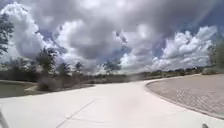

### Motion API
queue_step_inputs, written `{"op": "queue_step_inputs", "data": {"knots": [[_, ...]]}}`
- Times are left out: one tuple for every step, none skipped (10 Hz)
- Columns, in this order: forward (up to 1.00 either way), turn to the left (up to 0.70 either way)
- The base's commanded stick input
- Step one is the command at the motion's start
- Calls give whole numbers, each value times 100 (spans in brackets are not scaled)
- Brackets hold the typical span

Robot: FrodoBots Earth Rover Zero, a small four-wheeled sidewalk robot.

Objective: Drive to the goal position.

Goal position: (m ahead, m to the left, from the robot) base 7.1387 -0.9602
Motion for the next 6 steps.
{"op": "queue_step_inputs", "data": {"knots": [[85,0],[85,0],[85,0],[85,0],[85,0],[85,0]]}}
